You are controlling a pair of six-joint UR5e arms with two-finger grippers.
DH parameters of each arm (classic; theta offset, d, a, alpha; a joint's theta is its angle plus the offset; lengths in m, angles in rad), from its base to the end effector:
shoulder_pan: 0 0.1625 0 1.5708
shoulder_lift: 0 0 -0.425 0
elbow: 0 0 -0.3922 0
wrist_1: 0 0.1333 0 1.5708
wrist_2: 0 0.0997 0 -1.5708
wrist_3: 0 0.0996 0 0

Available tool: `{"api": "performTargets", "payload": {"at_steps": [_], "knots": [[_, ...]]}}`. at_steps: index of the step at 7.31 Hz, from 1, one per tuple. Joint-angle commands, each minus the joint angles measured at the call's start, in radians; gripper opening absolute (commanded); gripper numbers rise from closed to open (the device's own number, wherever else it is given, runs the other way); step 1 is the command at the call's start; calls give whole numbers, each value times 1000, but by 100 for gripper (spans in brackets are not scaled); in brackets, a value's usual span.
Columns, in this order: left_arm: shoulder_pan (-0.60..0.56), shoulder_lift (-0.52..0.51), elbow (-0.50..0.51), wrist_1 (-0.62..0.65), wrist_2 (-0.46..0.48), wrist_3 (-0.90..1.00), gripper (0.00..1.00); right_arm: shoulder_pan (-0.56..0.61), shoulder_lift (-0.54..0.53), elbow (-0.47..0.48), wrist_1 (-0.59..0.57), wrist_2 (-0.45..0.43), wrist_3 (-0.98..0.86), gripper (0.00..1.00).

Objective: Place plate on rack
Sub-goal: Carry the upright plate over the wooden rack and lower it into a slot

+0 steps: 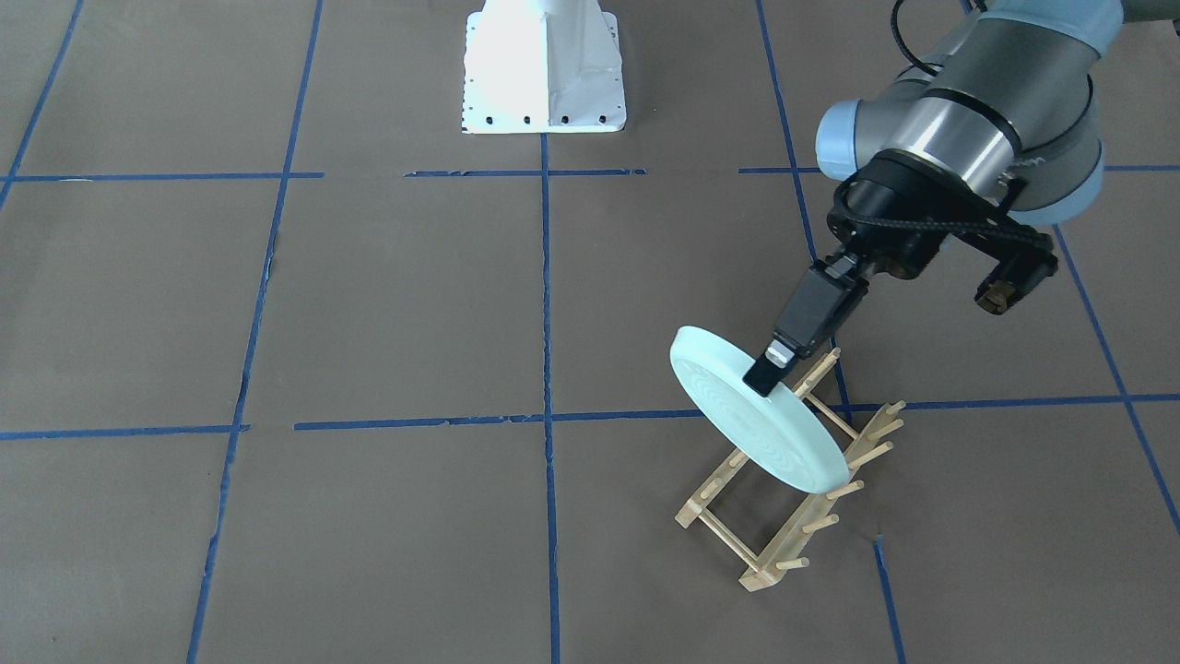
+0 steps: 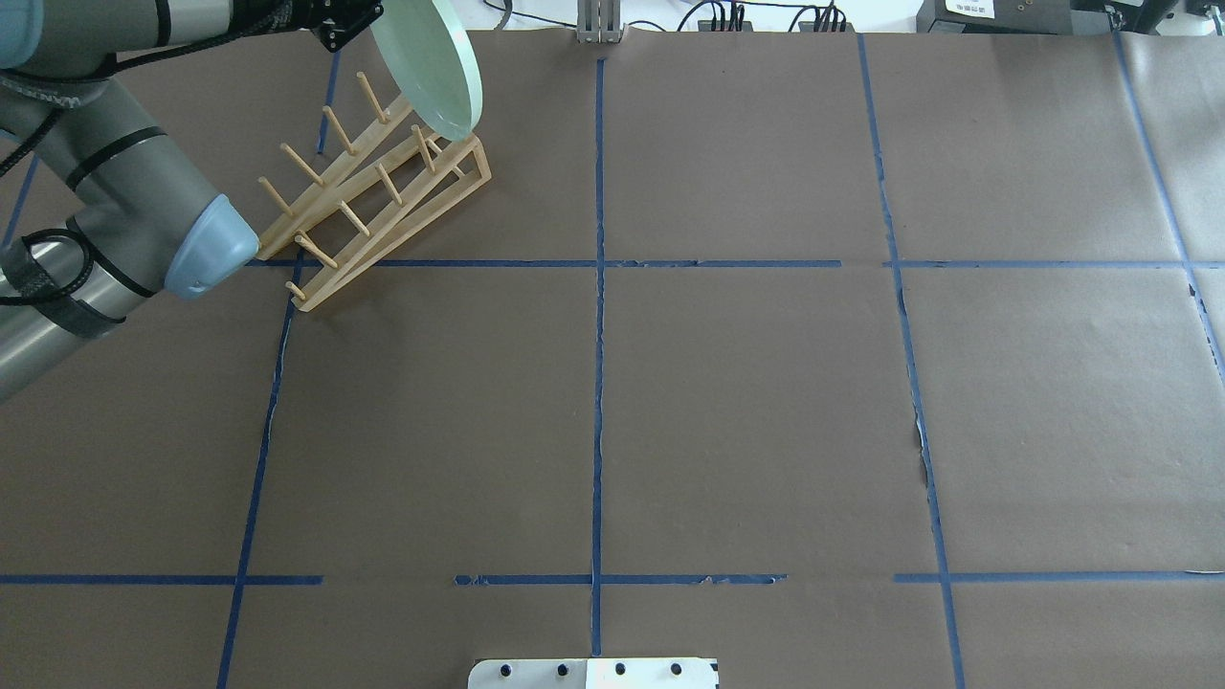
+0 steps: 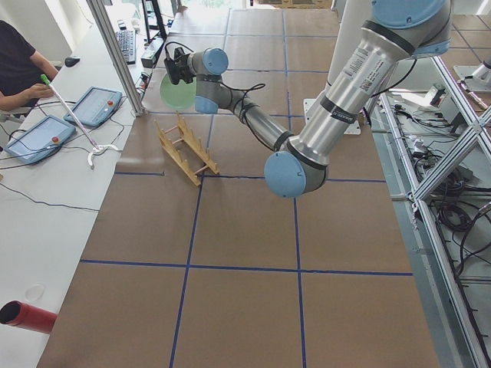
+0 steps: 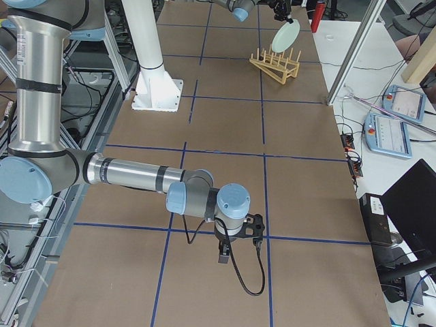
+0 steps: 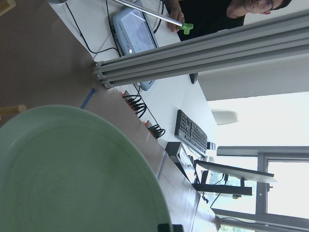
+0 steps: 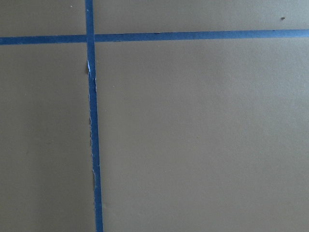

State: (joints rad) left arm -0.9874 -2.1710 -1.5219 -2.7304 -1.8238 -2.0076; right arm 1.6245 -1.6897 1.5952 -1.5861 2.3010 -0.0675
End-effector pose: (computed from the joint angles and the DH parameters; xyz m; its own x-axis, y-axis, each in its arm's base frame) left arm 0.2708 -0.6069 0.1956 -0.3538 -0.2075 -0.9120 0.5759 0.7200 -0.3872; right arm 0.0899 -0.4268 0.7062 0.7420 0.0458 0.6689 -0.0033 0.9979 -0.0646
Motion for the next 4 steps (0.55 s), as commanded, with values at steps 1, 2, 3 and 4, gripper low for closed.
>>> {"api": "performTargets", "payload": {"at_steps": [1, 2, 3, 4], "knots": [[-19, 0, 80, -121, 73, -8, 0, 0, -1, 0, 0, 0, 0, 100], [-19, 0, 91, -127, 78, -5, 0, 0, -1, 0, 0, 0, 0, 100], [-14, 0, 133, -159, 78, 0, 0, 0, 1, 0, 0, 0, 0, 100], [-11, -3, 156, -170, 77, 3, 0, 2, 1, 0, 0, 0, 0, 100]]}}
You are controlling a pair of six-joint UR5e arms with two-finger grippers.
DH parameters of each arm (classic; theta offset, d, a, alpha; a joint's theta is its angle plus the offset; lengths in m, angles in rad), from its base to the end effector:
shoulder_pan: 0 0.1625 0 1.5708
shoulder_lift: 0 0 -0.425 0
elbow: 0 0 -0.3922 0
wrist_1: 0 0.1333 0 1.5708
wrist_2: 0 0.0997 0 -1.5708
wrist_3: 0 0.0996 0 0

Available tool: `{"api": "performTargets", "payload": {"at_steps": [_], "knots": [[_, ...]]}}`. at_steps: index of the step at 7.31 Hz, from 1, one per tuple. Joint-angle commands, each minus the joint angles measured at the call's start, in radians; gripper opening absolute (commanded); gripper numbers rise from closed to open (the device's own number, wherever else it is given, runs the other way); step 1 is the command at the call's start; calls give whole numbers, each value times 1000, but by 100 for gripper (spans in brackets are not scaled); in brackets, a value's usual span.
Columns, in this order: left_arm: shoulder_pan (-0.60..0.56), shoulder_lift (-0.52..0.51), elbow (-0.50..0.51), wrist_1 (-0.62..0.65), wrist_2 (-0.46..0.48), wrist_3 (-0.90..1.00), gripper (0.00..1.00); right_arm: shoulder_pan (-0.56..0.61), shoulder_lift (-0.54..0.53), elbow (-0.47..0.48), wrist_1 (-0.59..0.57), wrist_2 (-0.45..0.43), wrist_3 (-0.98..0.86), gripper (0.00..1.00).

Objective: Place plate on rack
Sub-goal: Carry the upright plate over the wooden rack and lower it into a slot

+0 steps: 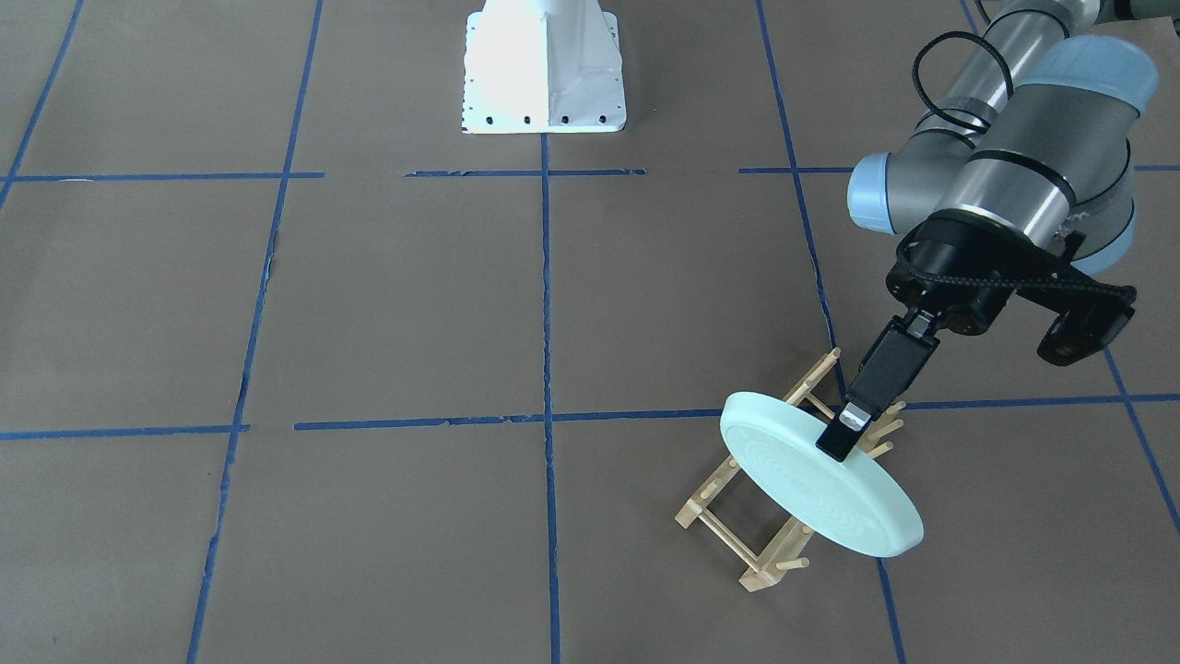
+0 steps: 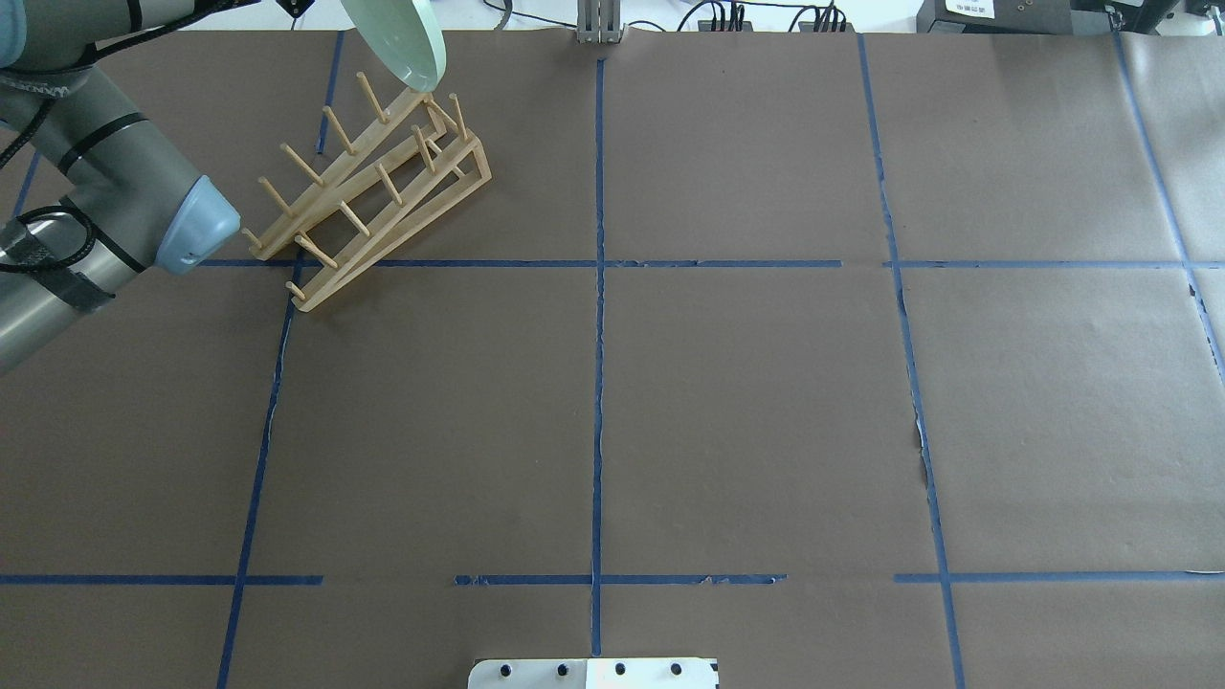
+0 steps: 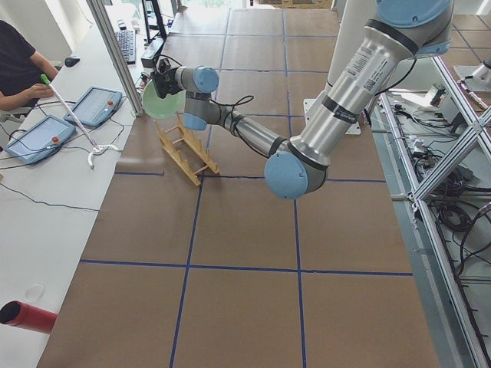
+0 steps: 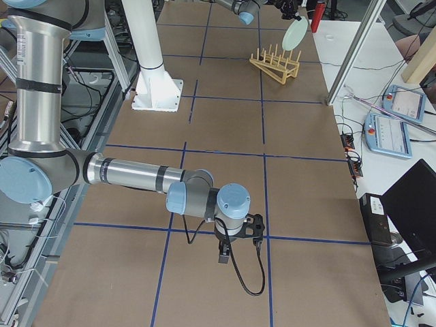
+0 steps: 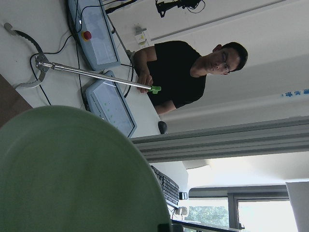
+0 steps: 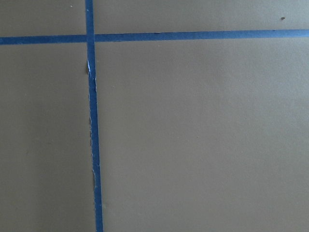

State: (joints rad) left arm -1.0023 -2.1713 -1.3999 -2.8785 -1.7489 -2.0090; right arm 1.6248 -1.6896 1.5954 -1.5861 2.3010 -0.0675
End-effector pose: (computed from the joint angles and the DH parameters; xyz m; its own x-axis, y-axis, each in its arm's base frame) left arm 0.2669 -0.6327 0.2352 -0.3928 -0.1608 -0.9055 0.6280 0.6724 -0.3918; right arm 0.0900 -0.4268 0.7061 0.7420 0.0458 0.6689 -0.0036 0.9979 -0.0643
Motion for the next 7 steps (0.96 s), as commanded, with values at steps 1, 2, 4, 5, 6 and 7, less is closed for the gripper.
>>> {"api": "performTargets", "payload": {"at_steps": [1, 2, 4, 5, 6, 7], "knots": [[4, -1, 36, -22, -1, 6, 0, 0, -1, 0, 0, 0, 0, 100], [4, -1, 41, -21, -1, 7, 0, 0, -1, 0, 0, 0, 0, 100], [16, -8, 71, -22, -1, 27, 0, 0, -1, 0, 0, 0, 0, 100], [19, -12, 78, -22, -1, 29, 0, 0, -1, 0, 0, 0, 0, 100], [33, -13, 94, -22, 0, 32, 0, 0, -1, 0, 0, 0, 0, 100], [43, -13, 102, -22, 2, 44, 0, 0, -1, 0, 0, 0, 0, 100]]}}
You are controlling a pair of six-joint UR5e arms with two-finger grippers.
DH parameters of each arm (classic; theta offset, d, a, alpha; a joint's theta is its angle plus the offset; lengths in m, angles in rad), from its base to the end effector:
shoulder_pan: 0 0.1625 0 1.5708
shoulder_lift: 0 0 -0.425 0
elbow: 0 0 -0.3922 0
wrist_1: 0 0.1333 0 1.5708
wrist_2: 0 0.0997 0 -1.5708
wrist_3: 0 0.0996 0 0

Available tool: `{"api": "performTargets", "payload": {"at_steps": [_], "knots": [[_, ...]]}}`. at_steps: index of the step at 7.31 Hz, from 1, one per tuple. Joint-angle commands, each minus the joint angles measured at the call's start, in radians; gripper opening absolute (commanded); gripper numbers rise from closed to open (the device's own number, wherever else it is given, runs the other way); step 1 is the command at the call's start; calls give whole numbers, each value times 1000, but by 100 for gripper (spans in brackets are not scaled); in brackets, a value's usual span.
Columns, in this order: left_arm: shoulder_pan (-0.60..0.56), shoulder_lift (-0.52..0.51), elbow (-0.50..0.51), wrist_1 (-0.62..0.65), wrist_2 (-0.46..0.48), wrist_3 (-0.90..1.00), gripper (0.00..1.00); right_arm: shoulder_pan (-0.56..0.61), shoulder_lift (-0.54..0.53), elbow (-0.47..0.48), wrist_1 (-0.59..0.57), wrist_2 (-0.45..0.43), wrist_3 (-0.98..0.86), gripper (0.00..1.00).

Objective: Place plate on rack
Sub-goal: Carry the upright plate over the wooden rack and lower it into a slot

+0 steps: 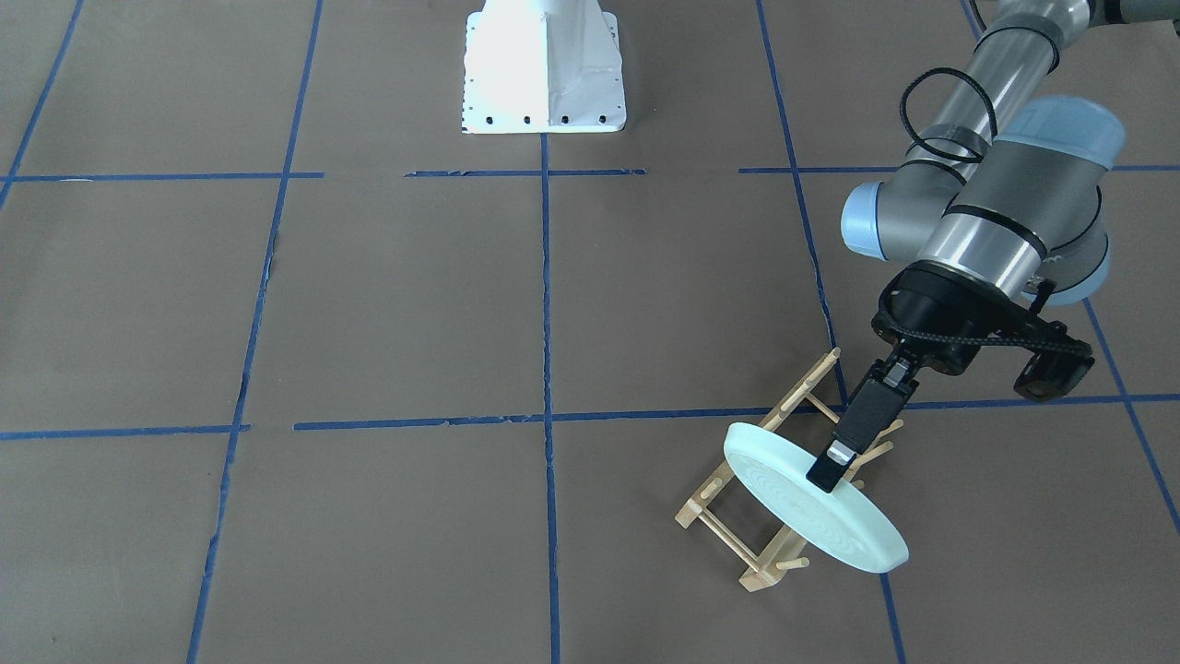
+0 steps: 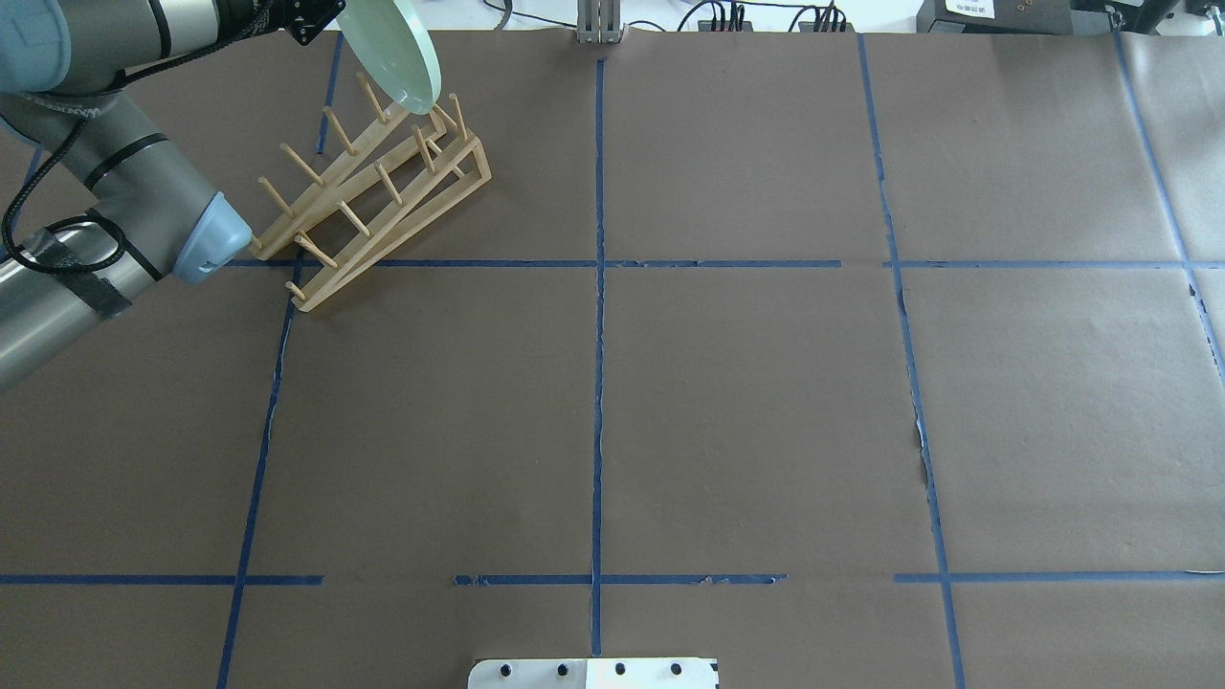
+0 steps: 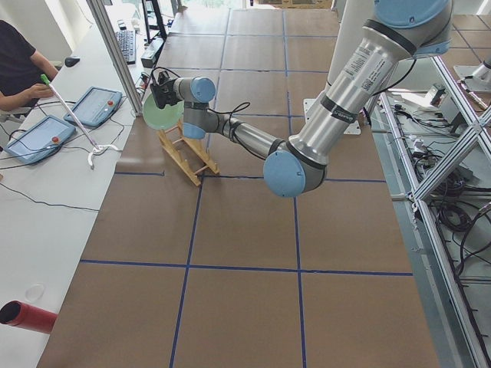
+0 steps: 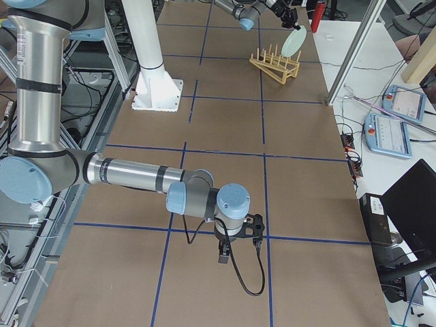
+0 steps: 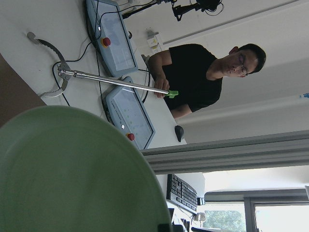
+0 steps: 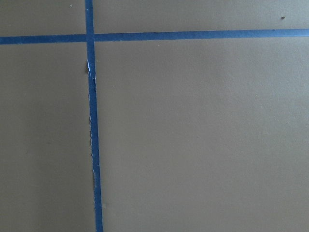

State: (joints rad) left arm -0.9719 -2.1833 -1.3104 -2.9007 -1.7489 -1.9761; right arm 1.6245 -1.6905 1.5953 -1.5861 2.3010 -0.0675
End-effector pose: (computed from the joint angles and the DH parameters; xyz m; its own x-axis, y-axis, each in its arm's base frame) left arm 0.2984 -0.6424 0.2650 -0.3389 -0.1919 -0.9211 0.6312 0.6797 -0.3738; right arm 0.0899 -0.4264 0.7065 0.7419 0.0462 0.6689 -0.0033 0.9979 -0.0653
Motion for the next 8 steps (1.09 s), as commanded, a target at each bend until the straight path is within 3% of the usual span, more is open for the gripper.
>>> {"api": "performTargets", "payload": {"at_steps": [1, 8], "knots": [[24, -1, 22, 0, 3, 13, 0, 0, 0, 0, 0, 0, 0, 100], [73, -3, 53, 0, 39, 40, 0, 0, 0, 0, 0, 0, 0, 100]]}}
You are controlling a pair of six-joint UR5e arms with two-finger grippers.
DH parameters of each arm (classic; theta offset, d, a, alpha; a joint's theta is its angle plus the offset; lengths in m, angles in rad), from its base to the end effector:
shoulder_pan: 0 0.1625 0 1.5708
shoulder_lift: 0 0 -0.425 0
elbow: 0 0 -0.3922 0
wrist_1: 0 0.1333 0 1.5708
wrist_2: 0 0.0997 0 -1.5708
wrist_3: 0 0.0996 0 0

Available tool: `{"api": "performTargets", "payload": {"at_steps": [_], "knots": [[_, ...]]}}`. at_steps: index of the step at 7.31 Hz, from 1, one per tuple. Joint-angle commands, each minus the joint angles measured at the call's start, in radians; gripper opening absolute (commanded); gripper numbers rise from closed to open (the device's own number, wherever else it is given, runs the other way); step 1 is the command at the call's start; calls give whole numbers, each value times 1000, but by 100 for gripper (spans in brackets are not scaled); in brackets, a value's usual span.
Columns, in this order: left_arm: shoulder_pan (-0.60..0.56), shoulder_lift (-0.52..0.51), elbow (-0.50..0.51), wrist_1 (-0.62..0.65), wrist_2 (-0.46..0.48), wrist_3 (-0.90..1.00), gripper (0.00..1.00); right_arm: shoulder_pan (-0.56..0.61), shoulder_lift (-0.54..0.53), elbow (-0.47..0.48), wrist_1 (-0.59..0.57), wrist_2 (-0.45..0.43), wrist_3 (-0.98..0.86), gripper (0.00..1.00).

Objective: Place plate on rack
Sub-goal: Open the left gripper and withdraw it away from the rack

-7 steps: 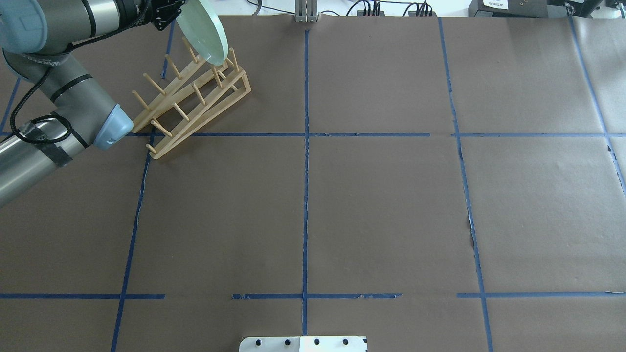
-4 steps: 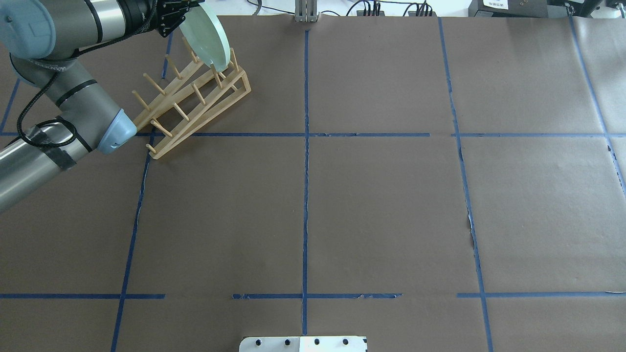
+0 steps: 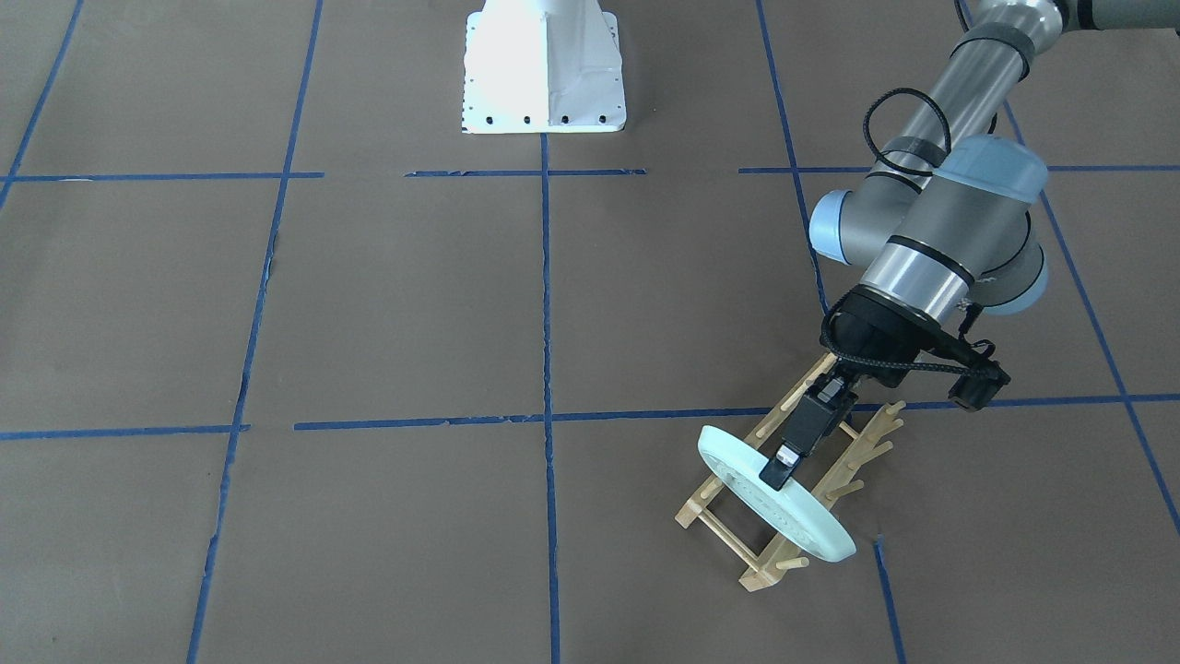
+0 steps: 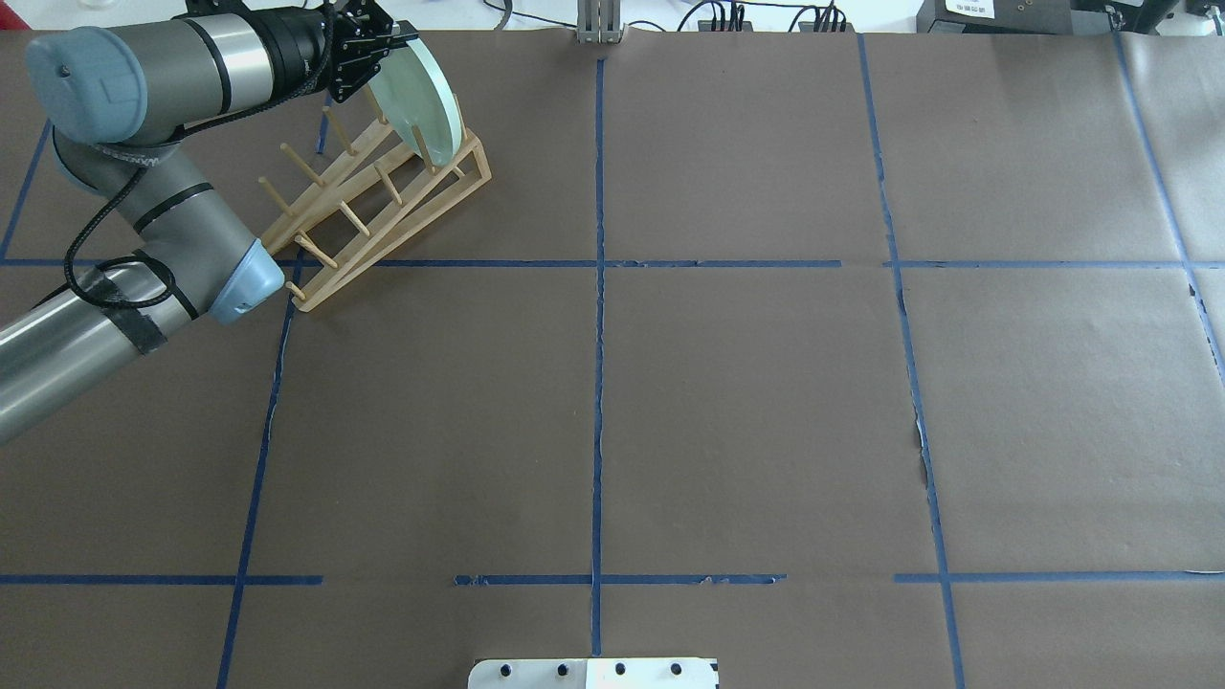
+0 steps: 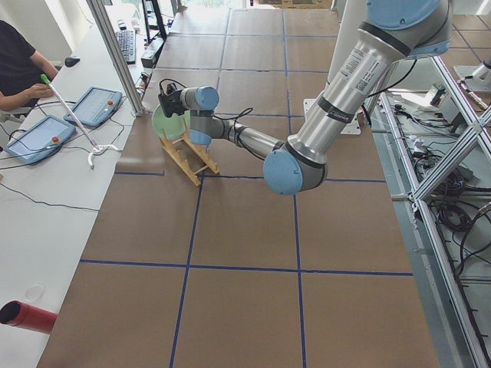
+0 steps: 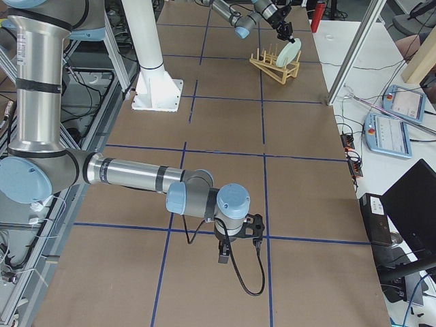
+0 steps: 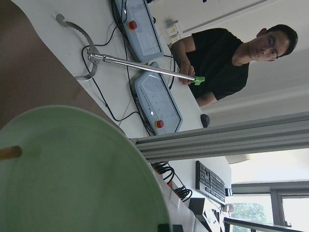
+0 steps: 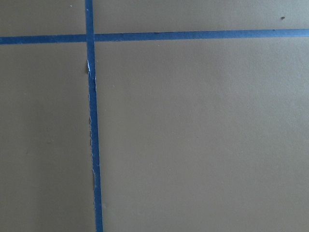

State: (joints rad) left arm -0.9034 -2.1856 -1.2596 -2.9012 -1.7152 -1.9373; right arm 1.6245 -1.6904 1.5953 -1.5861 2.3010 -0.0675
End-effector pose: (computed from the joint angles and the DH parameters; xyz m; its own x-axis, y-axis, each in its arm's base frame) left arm 0.3469 -0.6324 0.2867 -0.2832 -0.2136 -0.9350 0.6286 0.6949 -0.3491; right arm 0.0899 -0.4264 0.7064 0.7419 0.0462 0.6689 -0.0033 0.9979 -0.0652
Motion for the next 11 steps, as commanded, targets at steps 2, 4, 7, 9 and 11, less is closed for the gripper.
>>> {"api": "performTargets", "payload": {"at_steps": [2, 4, 7, 9, 11], "knots": [[6, 1, -6, -1, 6, 1, 100, 0, 0, 0, 0, 0, 0, 100], [-17, 3, -18, 7, 2, 58, 100, 0, 0, 0, 0, 0, 0, 100], [-179, 58, -99, 268, -293, 377, 100, 0, 0, 0, 0, 0, 0, 100], [-344, 221, -214, 493, -548, 751, 100, 0, 0, 0, 0, 0, 0, 100], [-454, 385, -334, 728, -570, 1223, 100, 0, 0, 0, 0, 0, 0, 100]]}}
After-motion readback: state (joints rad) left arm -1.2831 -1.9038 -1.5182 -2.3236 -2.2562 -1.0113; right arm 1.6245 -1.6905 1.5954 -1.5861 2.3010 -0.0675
